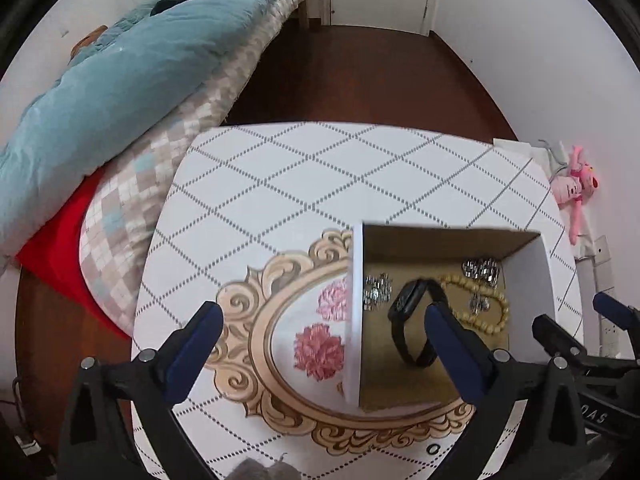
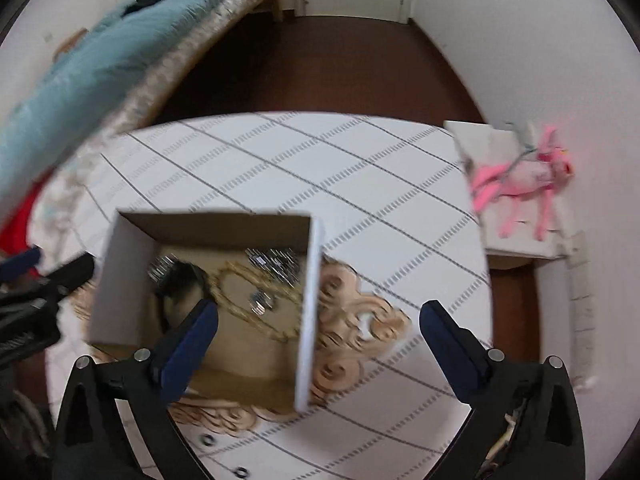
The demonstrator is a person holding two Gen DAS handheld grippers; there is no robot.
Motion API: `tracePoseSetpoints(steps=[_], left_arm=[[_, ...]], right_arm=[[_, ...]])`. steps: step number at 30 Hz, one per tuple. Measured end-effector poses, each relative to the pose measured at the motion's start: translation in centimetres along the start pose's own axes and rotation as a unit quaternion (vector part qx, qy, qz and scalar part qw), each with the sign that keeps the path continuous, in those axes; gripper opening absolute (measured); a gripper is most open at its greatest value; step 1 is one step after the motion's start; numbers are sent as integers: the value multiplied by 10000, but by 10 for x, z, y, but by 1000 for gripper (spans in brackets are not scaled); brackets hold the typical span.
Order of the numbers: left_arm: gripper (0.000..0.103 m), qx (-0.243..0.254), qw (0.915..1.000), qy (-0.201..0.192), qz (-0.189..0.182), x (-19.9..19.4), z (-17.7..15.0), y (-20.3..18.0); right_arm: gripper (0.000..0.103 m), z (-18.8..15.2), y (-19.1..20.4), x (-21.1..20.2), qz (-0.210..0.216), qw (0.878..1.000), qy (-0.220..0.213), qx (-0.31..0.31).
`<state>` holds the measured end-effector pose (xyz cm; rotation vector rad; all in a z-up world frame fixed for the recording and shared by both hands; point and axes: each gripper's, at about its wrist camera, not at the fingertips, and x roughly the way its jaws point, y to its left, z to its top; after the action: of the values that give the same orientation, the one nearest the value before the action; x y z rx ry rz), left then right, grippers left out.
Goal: Organize jewelry
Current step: 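Withdraw both open tools from the box and back over the table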
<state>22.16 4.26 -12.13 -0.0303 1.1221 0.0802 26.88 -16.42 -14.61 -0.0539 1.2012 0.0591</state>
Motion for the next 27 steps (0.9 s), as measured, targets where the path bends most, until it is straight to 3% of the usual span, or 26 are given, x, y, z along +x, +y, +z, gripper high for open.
tracePoseSetpoints(steps=[10,20,27], left_arm=[[103,-53,9998,-182,107,-17,-26,-3],[103,-75,9966,-798,189,-69,-57,-7],[103,-35,9925,-1225,3,-114,-70,-11]], right_arm=[[103,-30,-6,-17,-113,9993,-273,228],[103,-56,-11,-72,-141,9953,-896,334],[103,-73,-16,-119,-128,9897,-1349,462]])
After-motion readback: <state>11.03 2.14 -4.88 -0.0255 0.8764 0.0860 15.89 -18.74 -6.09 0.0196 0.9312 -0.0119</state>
